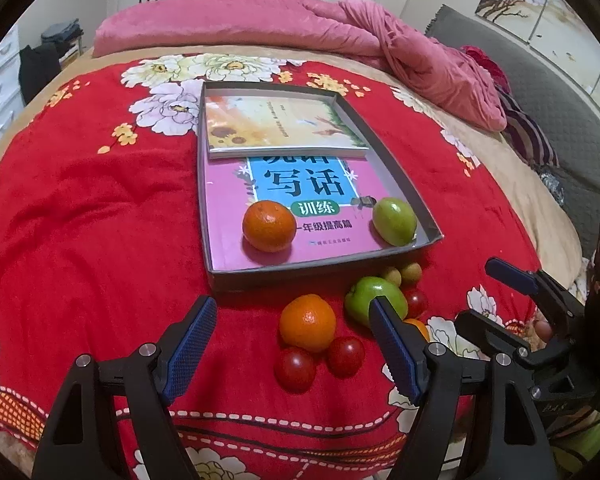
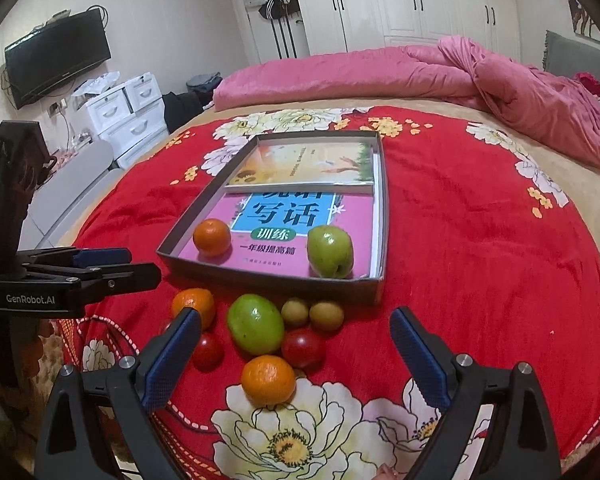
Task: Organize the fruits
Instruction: 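Withdraw both open tools from the tray back toward the fruit cluster, then grasp a mandarin with the right tool while the left tool grasps another mandarin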
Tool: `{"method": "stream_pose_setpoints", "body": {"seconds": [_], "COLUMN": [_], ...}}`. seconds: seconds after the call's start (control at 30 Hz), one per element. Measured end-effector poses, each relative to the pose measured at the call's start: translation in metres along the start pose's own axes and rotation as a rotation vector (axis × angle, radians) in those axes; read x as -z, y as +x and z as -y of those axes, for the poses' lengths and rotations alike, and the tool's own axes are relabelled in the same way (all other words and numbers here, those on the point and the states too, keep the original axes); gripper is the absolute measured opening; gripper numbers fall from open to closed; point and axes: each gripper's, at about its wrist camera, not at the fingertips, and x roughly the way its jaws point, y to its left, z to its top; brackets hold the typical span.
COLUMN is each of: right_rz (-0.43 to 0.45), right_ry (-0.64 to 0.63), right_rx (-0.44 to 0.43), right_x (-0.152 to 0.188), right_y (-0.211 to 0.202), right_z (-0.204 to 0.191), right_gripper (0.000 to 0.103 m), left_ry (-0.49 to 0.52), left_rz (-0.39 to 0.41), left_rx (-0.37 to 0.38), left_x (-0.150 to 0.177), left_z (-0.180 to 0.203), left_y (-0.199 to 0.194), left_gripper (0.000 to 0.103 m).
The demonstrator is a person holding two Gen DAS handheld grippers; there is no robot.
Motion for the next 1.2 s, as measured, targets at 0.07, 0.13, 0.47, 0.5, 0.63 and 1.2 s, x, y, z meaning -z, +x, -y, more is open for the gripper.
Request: {"method": "stream_pose_setpoints", "body": {"seconds": [0.07, 0.13, 0.47, 0.5, 0.63, 1.2], "right_rz": [-0.005, -0.012, -0.081, -0.09, -0.117, -0.208], "right_ry": [-0.004, -0.007, -0.022, -0.025, -0.018, -0.012], "right_rx": [0.001, 0.0, 0.004, 0.005, 0.004, -0.014], "right_x": [0.002, 0.004, 0.015, 0.016, 0.02, 0.031], "right_y": [0.0, 0.0, 0.008, 0.009, 0.013, 0.032], "right_z": [-0.002, -0.003, -0.011, -0.011, -0.01, -0.011], "right_gripper": [0.095, 0.095, 0.095, 0.095, 0.095, 0.084], "left_ry": [0.005, 0.01, 0.042, 0.044, 0.046, 0.038], "left_rz": [-0.004, -0.008, -0.049, -0.054, -0.065, -0.105], "left_rx": [0.001, 0.0, -0.002, -0.002, -0.001, -0.001], "left_x": [0.001, 0.002, 0.007, 0.007, 0.009, 0.014], "left_z": [0.001, 0.002, 0.008, 0.008, 0.008, 0.005], "left_y": [0.0, 0.001, 0.009, 0.011, 0.013, 0.031], "left_gripper": [0.08, 0.08, 0.08, 0.08, 0.08, 0.08]}}
